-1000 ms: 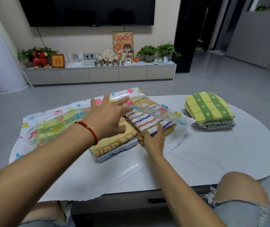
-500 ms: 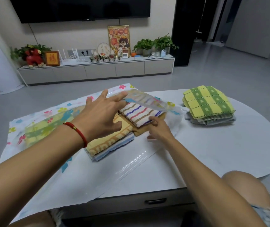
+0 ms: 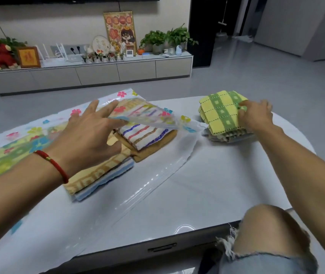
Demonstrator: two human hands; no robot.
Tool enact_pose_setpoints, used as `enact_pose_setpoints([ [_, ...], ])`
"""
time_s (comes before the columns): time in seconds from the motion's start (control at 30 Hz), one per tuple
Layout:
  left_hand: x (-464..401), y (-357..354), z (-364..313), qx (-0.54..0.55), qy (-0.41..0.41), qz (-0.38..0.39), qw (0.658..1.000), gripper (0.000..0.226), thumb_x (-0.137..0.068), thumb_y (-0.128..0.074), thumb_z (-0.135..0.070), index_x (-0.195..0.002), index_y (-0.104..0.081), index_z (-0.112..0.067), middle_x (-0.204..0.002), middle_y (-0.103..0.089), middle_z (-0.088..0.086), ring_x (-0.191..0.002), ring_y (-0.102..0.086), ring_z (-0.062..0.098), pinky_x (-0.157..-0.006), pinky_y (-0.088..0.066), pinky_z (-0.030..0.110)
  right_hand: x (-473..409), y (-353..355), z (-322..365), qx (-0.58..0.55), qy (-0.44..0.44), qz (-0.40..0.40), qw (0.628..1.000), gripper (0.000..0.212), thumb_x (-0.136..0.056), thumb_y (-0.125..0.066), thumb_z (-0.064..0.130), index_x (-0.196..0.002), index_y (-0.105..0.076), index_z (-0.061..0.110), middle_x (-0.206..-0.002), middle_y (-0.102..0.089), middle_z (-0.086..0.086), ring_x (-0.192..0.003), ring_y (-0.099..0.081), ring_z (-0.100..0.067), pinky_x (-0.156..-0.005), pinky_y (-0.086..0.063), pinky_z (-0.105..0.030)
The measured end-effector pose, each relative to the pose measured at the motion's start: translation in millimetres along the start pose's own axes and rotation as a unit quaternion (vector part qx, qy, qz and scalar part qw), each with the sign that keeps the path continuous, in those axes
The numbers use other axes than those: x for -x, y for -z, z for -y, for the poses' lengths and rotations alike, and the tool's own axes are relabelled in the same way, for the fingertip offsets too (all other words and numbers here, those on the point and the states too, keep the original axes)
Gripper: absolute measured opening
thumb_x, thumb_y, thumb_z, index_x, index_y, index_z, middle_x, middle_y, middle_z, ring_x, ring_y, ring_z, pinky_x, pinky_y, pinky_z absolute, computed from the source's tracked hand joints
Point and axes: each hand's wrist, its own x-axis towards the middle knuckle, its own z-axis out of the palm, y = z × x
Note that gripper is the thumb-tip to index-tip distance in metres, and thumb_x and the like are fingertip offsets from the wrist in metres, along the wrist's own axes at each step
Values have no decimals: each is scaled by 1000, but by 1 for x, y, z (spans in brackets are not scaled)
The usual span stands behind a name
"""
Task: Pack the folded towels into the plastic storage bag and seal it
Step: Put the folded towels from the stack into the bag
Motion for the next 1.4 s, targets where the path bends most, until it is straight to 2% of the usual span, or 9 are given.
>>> enact_pose_setpoints([
  [0.1,2,-3,-1,12,7,-29,999,59,-80,-66,-43,-138,-51,-38,-161,-23,7,-146,-17,43,-108,-30,68,-24,-8,-4,6,-12,57,998,32,-101,-48,27,-131,-60,33,-131,-58,-23,-120,-54,-46,-105,-48,-53],
  [0.3,4,-9,1,-13,29,-40,999,58,-80,-67,-46,-136,-53,-38,-161,-24,6,-147,-12,42,-107,-28,71,-28,-12,-5,54,56,-27,997,21,-96,-60,17,-114,-69,22,-114,-68,-23,-110,-60,-44,-94,-47,-46],
  [0.43,14,-9,16,-106,72,-69,989,59,-78,-60,-59,-134,-54,-39,-157,-32,9,-141,-19,48,-96,-34,75,-30,8,-3,-102,8,42,994,30,-85,-74,9,-108,-68,27,-125,-66,-16,-116,-60,-40,-87,-50,-38],
  [0.6,39,-8,39,-158,106,-69,979,56,-72,-58,-71,-120,-61,-44,-153,-38,8,-136,-25,48,-90,-35,76,-13,53,-1,-397,-103,320,854,37,-94,-60,0,-110,-76,30,-121,-69,-12,-84,-75,-25,-62,-66,-34],
  [0.8,80,3,51,-117,151,-39,981,49,-73,-67,-62,-117,-67,-42,-148,-46,6,-132,-30,47,-89,-35,73,68,83,5,-471,-41,373,798,43,-92,-53,3,-117,-79,27,-119,-74,-13,-72,-74,-23,-56,-62,-32],
  [0.93,110,16,71,-115,194,9,974,62,-73,-58,-75,-129,-55,-48,-155,-35,2,-136,-28,47,-94,-34,72,122,103,10,-448,26,392,803,44,-92,-57,2,-119,-79,29,-117,-78,-14,-69,-76,-24,-53,-61,-33],
  [1.03,131,20,86,-113,214,46,969,67,-74,-50,-80,-135,-44,-52,-154,-35,0,-136,-30,44,-94,-32,75,156,112,33,-432,55,476,764,48,-81,-67,10,-124,-75,27,-122,-76,-18,-76,-77,-31,-60,-65,-37],
  [1.23,146,22,91,-130,175,83,972,71,-85,-50,-63,-148,-24,-43,-161,-18,-16,-144,-16,41,-98,-18,83,228,64,136,-452,106,589,661,46,-86,-61,-4,-124,-76,17,-131,-73,-6,-97,-77,-25,-71,-64,-32],
  [1.4,147,47,90,-109,155,63,980,81,-82,-54,-58,-151,-19,-32,-163,-1,-17,-148,2,43,-98,-6,85,290,6,247,-571,44,547,611,49,-94,-44,-16,-120,-76,11,-121,-71,-16,-89,-76,-27,-70,-65,-35],
])
